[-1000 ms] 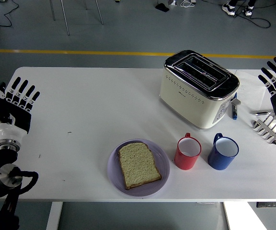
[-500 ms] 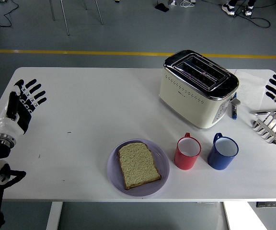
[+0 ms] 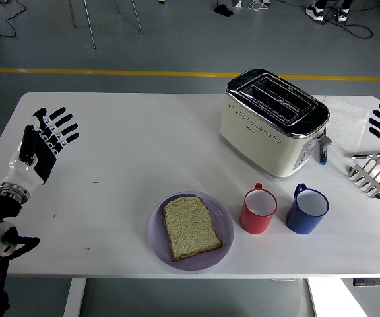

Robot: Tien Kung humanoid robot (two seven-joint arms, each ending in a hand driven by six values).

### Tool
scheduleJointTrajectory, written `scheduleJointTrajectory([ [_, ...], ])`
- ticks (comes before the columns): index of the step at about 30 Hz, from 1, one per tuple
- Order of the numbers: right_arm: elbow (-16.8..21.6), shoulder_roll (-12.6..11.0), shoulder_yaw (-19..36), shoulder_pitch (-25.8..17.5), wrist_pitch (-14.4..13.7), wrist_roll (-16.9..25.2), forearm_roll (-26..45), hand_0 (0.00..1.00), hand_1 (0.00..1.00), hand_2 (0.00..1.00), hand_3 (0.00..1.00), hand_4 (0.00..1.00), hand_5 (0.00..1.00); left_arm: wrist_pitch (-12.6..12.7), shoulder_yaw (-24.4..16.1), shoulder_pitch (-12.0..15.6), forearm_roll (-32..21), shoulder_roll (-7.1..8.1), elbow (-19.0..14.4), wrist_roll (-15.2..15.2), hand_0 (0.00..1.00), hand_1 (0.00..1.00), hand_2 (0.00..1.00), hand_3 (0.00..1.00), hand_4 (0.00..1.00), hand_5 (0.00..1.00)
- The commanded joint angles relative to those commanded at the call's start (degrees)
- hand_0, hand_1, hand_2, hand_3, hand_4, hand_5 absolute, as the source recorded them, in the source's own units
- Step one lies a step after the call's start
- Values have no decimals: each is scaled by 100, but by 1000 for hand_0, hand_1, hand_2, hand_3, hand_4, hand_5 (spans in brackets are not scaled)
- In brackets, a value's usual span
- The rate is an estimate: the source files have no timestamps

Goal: Push plate across desktop,pick up the break from the machine,place the break in the plate

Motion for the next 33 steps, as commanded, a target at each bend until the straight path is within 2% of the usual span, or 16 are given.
scheduleJointTrajectory([
  [9,-131,-5,-7,27,-52,20,-120,858,784,789,767,527,585,-40,7,50,11,-25,-9,22,777,813,860,840,600,998],
  [19,-73,-66,-47,64,269,-105,-210,858,784,787,765,526,584,-34,-4,51,27,-9,-4,32,778,814,860,842,605,998],
  [33,-108,-48,1,-8,255,-159,-171,857,783,785,763,525,583,-47,-8,84,88,-29,13,-13,781,817,860,842,613,998],
])
